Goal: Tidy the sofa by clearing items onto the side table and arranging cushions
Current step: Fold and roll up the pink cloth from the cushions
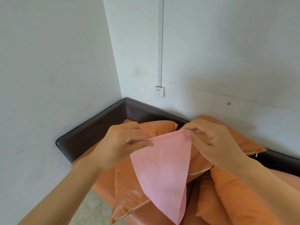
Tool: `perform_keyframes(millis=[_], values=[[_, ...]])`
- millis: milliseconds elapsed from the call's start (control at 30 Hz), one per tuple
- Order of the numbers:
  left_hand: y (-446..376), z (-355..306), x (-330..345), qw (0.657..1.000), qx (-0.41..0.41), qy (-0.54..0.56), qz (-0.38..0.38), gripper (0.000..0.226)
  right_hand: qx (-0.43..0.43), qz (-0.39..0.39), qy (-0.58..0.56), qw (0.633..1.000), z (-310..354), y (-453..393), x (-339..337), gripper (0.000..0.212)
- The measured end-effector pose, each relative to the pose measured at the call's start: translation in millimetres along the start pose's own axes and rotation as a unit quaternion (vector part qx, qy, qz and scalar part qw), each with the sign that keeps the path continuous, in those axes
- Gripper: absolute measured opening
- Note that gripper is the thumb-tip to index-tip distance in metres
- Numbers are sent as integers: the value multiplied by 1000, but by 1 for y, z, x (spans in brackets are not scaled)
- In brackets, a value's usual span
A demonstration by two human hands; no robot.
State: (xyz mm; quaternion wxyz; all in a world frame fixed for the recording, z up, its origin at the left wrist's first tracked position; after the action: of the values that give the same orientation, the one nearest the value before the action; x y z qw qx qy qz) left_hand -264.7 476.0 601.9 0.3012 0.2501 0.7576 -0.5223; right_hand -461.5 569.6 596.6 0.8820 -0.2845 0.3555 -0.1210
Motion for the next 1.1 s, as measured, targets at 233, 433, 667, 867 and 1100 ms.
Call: perform_keyframes(millis=[233, 433, 667, 867, 1100], values=[[-1, 3, 2, 996, -85, -2, -17, 17, 40, 16, 1, 999, -4, -2, 4, 22], [5, 0, 6, 994, -109, -25, 3, 27, 122, 60, -16, 991, -9, 4, 15, 32], [17, -11, 12, 993, -8, -100, 64, 22, 99, 34, -12, 994, 3, 5, 16, 17], [15, -18, 18, 987, -59, -133, 69, 28, 99, 56, -7, 993, 4, 6, 29, 20], [11, -25, 13, 974, -57, -217, 39, 25, 212, 70, -76, 972, -11, 12, 32, 19]])
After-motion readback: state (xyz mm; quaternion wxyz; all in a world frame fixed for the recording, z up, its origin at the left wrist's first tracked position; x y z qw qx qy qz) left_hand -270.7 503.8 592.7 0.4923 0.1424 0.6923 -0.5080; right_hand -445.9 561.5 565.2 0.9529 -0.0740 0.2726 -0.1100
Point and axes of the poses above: each hand's wrist, its own y-axis away from the middle knuckle, its own x-axis out of the palm, z = x × y, the point moved 6 cm from there along -y, towards the middle knuckle, and after that the axes turned 7 degrees about -y, right-handed, at the moved point
